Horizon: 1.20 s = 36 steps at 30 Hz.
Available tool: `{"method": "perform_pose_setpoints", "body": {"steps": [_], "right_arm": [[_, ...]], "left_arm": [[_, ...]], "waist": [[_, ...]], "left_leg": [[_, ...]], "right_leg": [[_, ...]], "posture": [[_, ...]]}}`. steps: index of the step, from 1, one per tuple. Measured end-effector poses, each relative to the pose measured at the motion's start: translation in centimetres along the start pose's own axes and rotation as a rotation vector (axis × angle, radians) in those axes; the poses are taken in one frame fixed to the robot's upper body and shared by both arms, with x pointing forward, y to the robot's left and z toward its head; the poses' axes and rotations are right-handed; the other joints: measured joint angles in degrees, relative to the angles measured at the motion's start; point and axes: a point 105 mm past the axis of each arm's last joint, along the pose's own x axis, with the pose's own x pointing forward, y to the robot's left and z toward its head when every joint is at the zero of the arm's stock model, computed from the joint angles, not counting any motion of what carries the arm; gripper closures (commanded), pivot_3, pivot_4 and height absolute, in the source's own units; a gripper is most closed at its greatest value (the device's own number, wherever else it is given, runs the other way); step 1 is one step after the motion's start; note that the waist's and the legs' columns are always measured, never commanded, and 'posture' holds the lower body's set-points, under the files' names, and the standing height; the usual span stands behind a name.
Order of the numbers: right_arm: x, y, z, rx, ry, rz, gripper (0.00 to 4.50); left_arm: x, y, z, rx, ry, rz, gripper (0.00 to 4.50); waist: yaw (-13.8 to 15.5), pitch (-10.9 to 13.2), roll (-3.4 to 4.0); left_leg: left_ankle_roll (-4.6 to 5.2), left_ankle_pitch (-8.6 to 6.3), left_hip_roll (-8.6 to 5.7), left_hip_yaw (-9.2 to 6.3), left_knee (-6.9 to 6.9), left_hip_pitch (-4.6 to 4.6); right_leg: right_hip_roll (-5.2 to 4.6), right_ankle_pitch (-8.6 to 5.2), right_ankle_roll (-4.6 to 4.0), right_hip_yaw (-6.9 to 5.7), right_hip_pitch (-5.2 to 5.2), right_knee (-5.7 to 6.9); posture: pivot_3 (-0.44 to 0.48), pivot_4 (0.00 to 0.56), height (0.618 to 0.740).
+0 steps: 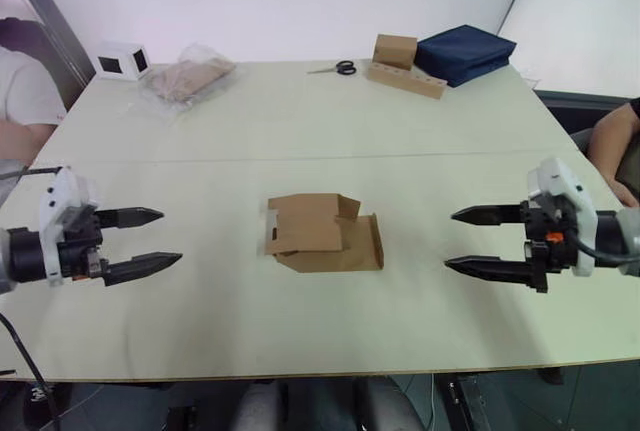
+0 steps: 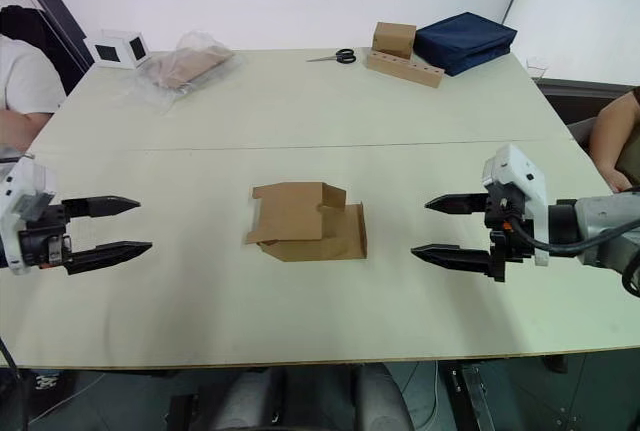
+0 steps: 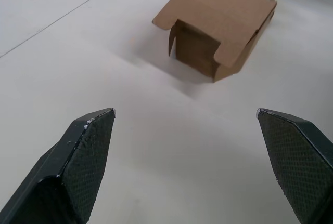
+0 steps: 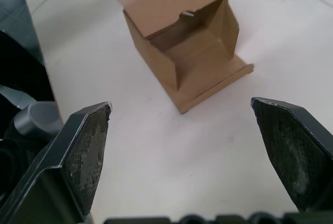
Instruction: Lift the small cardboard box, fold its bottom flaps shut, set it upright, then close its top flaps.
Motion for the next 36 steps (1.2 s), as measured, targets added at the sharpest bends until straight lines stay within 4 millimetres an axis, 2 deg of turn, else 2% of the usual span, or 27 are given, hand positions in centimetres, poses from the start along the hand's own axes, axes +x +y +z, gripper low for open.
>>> {"method": "perform_pose_setpoints", "body": {"steps": [15,21,26,29,30,34,36], "right_arm": [[0.5,0.0,-0.3,0.014,0.002,-0.005,0.0],[0.9,0.0,-0.3,0.01,-0.004,0.001,0.0],[0.9,0.1,-0.3,0.006,-0.004,0.004,0.0],[1.2,0.1,-0.3,0.0,-0.008,0.007,0.0],[1.4,0.1,-0.4,0.0,-0.009,0.013,0.0],[2.0,0.2,-0.5,-0.003,-0.021,0.022,0.0],[2.2,0.2,-0.5,-0.007,-0.032,0.015,0.0]], "left_arm": [[0.9,0.3,0.9,-0.008,-0.025,-0.052,0.03],[1.7,0.0,-0.2,-0.061,0.004,-0.093,0.03],[1.9,0.6,0.4,-0.072,-0.007,-0.081,0.03],[3.4,1.1,0.7,-0.169,-0.07,-0.086,0.03],[4.3,1.1,1.1,-0.255,-0.12,-0.112,0.03],[6.5,0.4,2.1,-0.48,-0.195,-0.211,0.03],[8.4,-0.3,2.6,-0.591,-0.222,-0.27,0.03]], "waist": [[-0.1,0.0,0.0],[-0.14,0.0,0.0],[-0.01,0.0,0.01],[0.11,-0.01,0.01],[0.21,-0.01,-0.02],[-0.1,-0.01,-0.04],[-0.13,-0.04,0.01]], "left_leg": [[0.0,0.0,0.01,0.0,0.0,0.0],[0.0,0.0,0.01,0.0,0.0,-0.01],[0.0,0.0,0.0,0.0,0.0,-0.01],[0.0,0.0,0.0,-0.02,0.03,-0.01],[0.0,0.0,0.0,-0.05,0.09,-0.02],[0.03,-0.01,-0.01,-0.07,0.12,-0.05],[0.04,-0.02,-0.02,-0.08,0.15,-0.04]], "right_leg": [[0.01,0.0,0.0,0.0,-0.01,0.02],[0.01,0.0,0.0,0.0,-0.02,0.02],[0.0,0.0,0.01,0.0,-0.01,0.02],[0.0,0.01,0.01,-0.01,0.01,0.05],[0.01,0.01,0.02,-0.04,0.02,0.06],[0.01,0.01,0.03,-0.04,-0.01,0.09],[0.01,0.01,0.02,-0.04,-0.01,0.14]], "posture": [[0.0,0.15,0.74],[0.0,0.15,0.74],[0.0,0.15,0.74],[0.0,0.15,0.74],[0.0,0.15,0.74],[0.0,0.15,0.74],[0.0,0.15,0.74]]}}
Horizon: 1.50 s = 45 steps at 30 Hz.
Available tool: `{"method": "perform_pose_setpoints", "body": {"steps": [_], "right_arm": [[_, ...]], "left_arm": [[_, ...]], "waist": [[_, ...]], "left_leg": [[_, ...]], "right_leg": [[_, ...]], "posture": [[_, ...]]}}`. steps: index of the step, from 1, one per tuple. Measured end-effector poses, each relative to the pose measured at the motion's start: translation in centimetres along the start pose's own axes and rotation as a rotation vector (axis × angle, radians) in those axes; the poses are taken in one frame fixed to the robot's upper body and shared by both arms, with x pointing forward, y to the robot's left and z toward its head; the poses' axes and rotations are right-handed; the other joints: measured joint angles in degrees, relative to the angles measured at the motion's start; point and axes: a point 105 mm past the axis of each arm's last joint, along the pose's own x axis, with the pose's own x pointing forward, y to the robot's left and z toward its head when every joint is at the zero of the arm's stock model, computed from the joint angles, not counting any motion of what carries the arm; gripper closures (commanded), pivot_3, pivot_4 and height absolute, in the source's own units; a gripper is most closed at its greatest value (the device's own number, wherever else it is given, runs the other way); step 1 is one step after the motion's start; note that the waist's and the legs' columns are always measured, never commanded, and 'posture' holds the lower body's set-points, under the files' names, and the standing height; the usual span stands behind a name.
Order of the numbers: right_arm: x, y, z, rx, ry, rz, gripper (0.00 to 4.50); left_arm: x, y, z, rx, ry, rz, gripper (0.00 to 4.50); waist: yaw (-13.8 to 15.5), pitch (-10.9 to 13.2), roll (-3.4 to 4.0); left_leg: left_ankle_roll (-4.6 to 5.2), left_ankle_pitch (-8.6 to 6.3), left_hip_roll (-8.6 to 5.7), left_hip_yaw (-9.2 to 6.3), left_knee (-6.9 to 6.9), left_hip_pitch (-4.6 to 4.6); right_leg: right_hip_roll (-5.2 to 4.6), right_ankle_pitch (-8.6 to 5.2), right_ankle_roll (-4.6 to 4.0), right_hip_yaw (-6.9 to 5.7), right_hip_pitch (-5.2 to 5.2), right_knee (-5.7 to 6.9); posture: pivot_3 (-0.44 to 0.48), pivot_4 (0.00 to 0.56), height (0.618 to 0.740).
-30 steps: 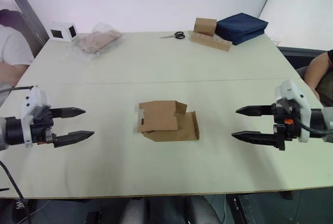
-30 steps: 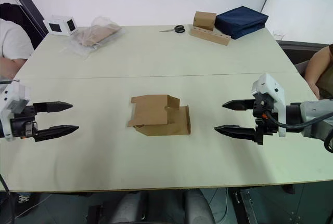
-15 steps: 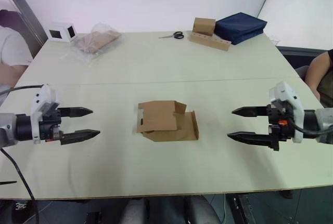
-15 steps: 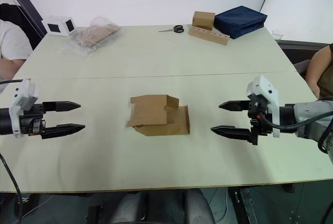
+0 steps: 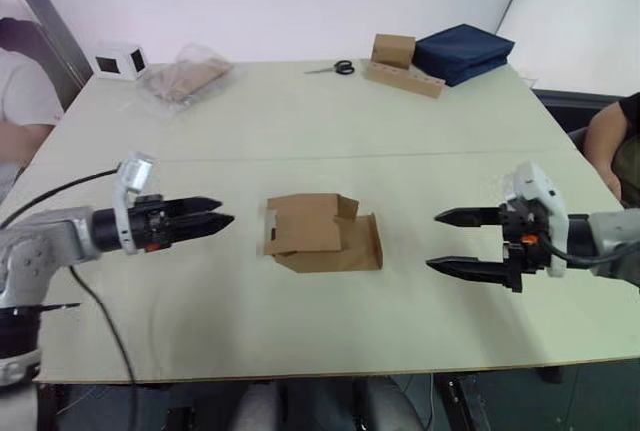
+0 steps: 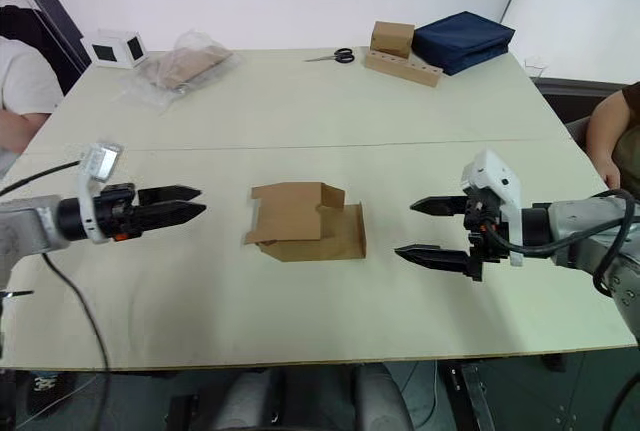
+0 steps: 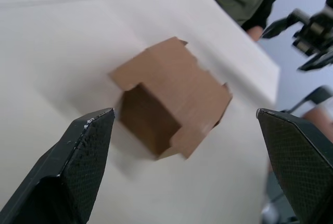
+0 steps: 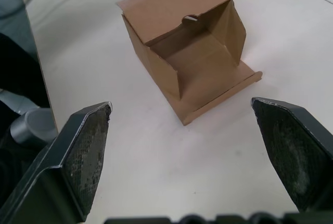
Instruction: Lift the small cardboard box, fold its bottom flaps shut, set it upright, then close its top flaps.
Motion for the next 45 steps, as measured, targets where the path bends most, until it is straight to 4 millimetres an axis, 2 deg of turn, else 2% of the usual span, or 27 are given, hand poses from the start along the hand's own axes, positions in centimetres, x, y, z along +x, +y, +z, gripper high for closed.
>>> {"method": "perform_pose_setpoints", "body": {"steps": [3,6,14,24,29,38,45], "right_arm": [[0.5,0.4,-0.3,0.001,-0.005,0.001,0.0],[0.7,0.7,-0.6,0.007,-0.002,-0.001,0.0],[0.6,1.1,-0.7,-0.001,-0.004,-0.037,0.0],[0.6,1.5,-0.6,0.002,-0.015,-0.055,0.0],[0.7,1.6,-0.5,0.007,-0.02,-0.056,0.0],[0.8,1.8,-0.4,0.009,-0.025,-0.051,0.0],[0.9,1.8,-0.4,0.017,-0.019,-0.067,0.0]], "left_arm": [[2.4,0.6,-1.0,-0.185,0.004,-0.042,0.03],[2.8,1.2,-1.7,-0.287,0.028,-0.028,0.03],[4.2,1.9,-2.5,-0.427,0.051,-0.047,0.03],[7.1,1.3,-3.8,-0.482,0.102,-0.113,0.03],[8.2,2.0,-4.3,-0.51,0.084,-0.111,0.03],[9.2,1.4,-3.8,-0.563,0.064,-0.217,0.03],[9.7,1.7,-3.8,-0.57,0.075,-0.241,0.03]], "waist": [[0.03,0.0,-0.03],[-0.23,0.0,-0.03],[0.38,-0.01,-0.03],[0.18,-0.02,-0.04],[0.21,-0.02,-0.04],[0.18,-0.02,-0.04],[0.21,-0.02,-0.04]], "left_leg": [[0.0,0.0,0.0,-0.05,0.02,0.01],[0.0,0.0,0.0,-0.03,0.0,0.0],[-0.02,0.01,-0.04,-0.05,0.02,0.0],[-0.03,0.02,-0.06,-0.05,0.02,0.0],[-0.03,0.02,-0.06,-0.05,0.02,0.0],[-0.03,0.02,-0.07,-0.04,0.02,0.0],[-0.04,0.02,-0.07,-0.04,0.02,0.0]], "right_leg": [[0.03,0.0,0.0,-0.01,0.0,0.03],[0.02,0.0,0.0,0.01,-0.04,0.02],[-0.01,0.0,0.0,0.0,-0.01,0.03],[-0.02,0.0,0.0,0.01,-0.01,0.03],[-0.02,0.0,0.0,0.0,-0.01,0.02],[-0.02,0.0,0.0,0.01,0.0,0.01],[-0.02,0.0,0.0,0.0,0.0,0.01]], "posture": [[0.0,0.15,0.74],[0.0,0.15,0.74],[0.0,0.15,0.74],[0.0,0.15,0.74],[0.0,0.15,0.74],[0.0,0.15,0.74],[0.0,0.15,0.74]]}}
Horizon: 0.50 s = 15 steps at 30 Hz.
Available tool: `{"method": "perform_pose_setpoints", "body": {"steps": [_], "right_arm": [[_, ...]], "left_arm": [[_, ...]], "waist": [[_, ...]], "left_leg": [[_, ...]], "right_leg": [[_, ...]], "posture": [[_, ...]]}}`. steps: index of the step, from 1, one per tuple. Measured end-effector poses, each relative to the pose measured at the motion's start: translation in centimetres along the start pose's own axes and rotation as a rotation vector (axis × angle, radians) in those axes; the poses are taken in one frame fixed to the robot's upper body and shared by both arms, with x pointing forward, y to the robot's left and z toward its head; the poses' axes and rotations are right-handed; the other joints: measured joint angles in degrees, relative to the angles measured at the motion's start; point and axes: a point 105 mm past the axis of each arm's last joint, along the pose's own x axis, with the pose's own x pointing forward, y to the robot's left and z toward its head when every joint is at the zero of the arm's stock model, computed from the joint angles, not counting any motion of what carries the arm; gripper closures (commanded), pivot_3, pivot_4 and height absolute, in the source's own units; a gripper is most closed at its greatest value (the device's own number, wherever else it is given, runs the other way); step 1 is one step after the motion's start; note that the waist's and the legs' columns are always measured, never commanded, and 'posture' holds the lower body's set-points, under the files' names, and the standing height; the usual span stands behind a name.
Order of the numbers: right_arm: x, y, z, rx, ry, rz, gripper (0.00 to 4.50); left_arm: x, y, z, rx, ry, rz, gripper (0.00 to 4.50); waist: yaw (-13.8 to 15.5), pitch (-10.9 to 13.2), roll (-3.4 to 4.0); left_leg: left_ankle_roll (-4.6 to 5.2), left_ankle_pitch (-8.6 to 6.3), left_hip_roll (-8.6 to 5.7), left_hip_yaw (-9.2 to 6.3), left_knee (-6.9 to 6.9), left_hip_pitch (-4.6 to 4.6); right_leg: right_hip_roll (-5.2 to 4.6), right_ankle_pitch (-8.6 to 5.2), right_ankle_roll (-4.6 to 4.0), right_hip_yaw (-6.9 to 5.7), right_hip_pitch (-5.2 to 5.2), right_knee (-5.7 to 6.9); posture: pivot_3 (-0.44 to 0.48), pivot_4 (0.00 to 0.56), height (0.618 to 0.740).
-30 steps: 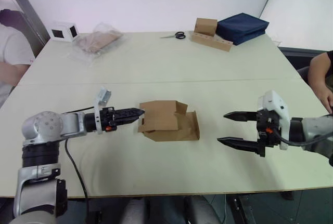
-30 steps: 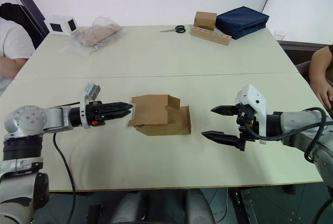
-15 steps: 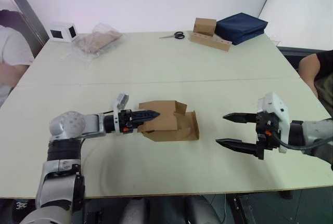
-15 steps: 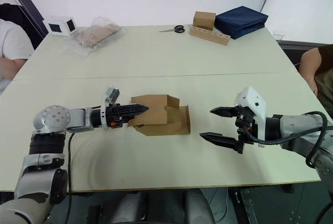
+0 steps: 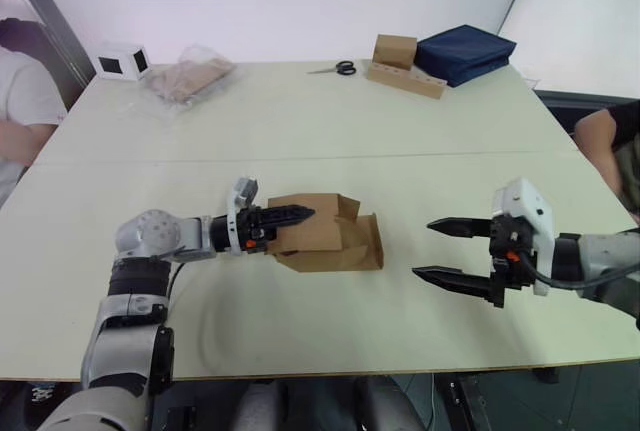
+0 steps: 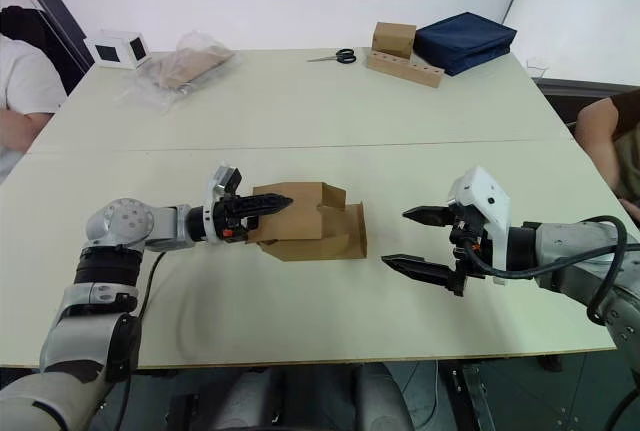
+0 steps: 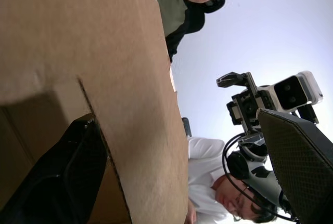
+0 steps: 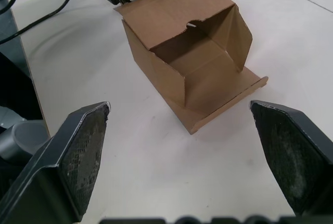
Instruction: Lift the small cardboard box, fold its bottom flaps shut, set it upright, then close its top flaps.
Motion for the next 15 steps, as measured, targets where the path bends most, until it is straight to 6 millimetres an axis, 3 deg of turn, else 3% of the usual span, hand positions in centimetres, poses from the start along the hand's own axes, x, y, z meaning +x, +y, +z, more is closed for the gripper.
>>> {"method": "perform_pose_setpoints", "body": {"steps": [15], "right_arm": [[-0.17,0.73,-0.12,0.009,0.004,-0.013,0.0]], "left_arm": [[0.58,0.38,0.45,0.0,0.04,-0.011,0.03]], "waist": [[-0.05,0.0,-0.01]], "left_leg": [[0.01,0.0,0.0,-0.01,0.0,0.0]], "right_leg": [[0.01,0.0,0.0,0.0,0.0,0.0]], "posture": [[0.0,0.15,0.74]]}}
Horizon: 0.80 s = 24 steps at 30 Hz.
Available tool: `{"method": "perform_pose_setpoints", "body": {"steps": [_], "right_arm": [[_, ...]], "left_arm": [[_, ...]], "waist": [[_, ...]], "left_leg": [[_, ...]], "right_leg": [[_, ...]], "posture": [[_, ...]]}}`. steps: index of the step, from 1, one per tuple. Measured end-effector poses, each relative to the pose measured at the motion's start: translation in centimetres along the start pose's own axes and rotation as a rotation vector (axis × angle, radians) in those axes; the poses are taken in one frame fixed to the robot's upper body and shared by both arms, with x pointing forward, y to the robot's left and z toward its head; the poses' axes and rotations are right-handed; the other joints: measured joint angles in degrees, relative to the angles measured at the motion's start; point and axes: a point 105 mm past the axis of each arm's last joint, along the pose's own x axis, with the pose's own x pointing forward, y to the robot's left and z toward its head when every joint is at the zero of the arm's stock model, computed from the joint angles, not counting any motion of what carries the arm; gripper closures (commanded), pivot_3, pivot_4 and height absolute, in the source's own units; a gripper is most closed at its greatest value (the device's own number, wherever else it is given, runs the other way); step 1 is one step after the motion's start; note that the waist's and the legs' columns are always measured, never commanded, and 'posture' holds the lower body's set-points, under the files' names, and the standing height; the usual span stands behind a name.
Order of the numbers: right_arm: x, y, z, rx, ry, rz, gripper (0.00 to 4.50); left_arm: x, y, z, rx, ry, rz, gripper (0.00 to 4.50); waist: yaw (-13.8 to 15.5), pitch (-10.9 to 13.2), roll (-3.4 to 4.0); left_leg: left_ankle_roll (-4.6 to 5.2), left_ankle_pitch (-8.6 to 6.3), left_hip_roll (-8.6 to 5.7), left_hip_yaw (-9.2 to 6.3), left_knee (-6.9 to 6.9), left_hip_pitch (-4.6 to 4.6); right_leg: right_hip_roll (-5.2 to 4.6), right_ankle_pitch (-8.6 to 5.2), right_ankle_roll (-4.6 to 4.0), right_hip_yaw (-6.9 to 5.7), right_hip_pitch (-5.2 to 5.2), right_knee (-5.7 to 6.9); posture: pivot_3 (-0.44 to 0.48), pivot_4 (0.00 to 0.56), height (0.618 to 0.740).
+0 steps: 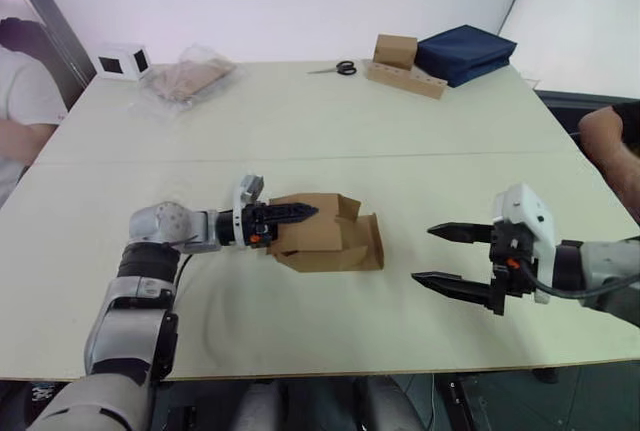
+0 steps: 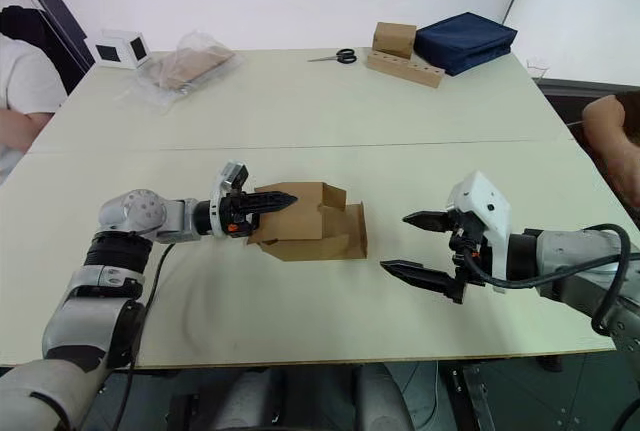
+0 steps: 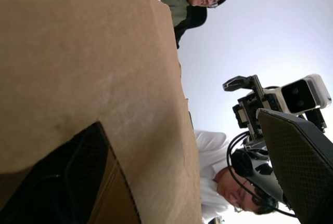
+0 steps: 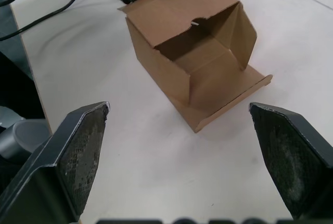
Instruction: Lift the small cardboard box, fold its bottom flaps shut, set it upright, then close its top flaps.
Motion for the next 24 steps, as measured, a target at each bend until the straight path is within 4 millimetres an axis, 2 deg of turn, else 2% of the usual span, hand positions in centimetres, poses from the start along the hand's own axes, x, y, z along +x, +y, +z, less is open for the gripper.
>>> {"method": "perform_pose_setpoints", "body": {"steps": [2,4,6,7,9,12,19,24], "right_arm": [[0.0,0.0,-0.1,0.005,0.001,-0.005,0.0],[0.0,0.0,-0.1,0.008,0.001,-0.007,0.0],[0.0,0.0,-0.1,0.007,0.001,-0.009,0.0],[0.0,0.0,-0.1,0.006,0.001,-0.01,0.0],[0.0,0.0,-0.1,0.005,0.002,-0.013,0.0],[0.0,0.0,-0.2,0.008,0.004,-0.015,0.0],[0.0,0.0,-0.2,0.008,0.003,-0.022,0.0],[0.0,-0.1,-0.2,0.008,0.003,-0.03,0.0]], "left_arm": [[0.0,0.0,-0.1,-0.002,0.004,-0.005,0.42],[0.0,0.1,-0.1,0.001,0.006,-0.002,1.01],[0.1,0.1,-0.1,0.003,0.013,-0.001,1.78],[0.2,0.1,-0.2,0.002,0.018,-0.003,2.34],[0.2,0.1,-0.3,0.002,0.022,-0.008,3.02],[0.2,0.1,-0.3,0.001,0.024,-0.011,4.39],[0.3,-0.3,-0.4,-0.017,0.034,-0.027,4.47],[-0.1,-1.9,0.0,0.023,0.043,-0.054,4.47]], "waist": [[-0.01,0.0,0.0],[-0.01,0.0,0.0],[-0.01,0.0,0.0],[-0.01,0.0,0.0],[0.02,0.0,0.0],[0.01,0.0,0.0],[0.0,0.0,0.0],[-0.04,0.0,0.0]], "left_leg": [[0.0,0.0,0.0,0.0,0.0,0.0],[0.0,0.0,0.0,0.0,0.0,0.0],[0.0,0.0,0.0,0.0,0.0,0.0],[0.0,0.0,0.0,0.0,0.0,0.0],[0.0,0.0,0.0,0.0,0.0,0.0],[0.0,0.0,0.0,0.0,0.0,0.0],[0.0,0.0,0.0,0.0,0.0,0.0],[0.0,0.0,0.0,-0.01,0.0,0.0]], "right_leg": [[0.0,0.0,0.0,0.0,0.0,0.0],[0.0,0.0,0.0,0.0,0.0,0.0],[0.0,0.0,0.0,0.0,0.0,0.0],[0.0,0.0,0.0,0.0,0.0,0.0],[0.0,0.0,0.0,0.0,0.0,0.0],[0.0,0.0,0.0,0.0,0.0,0.0],[0.0,0.0,0.0,0.0,0.0,0.0],[0.0,0.0,0.0,0.0,0.0,0.0]], "posture": [[0.0,0.15,0.74],[0.0,0.15,0.74],[0.0,0.15,0.74],[0.0,0.15,0.74],[0.0,0.15,0.74],[0.0,0.15,0.74],[0.0,0.15,0.74],[0.0,0.15,0.74]]}}
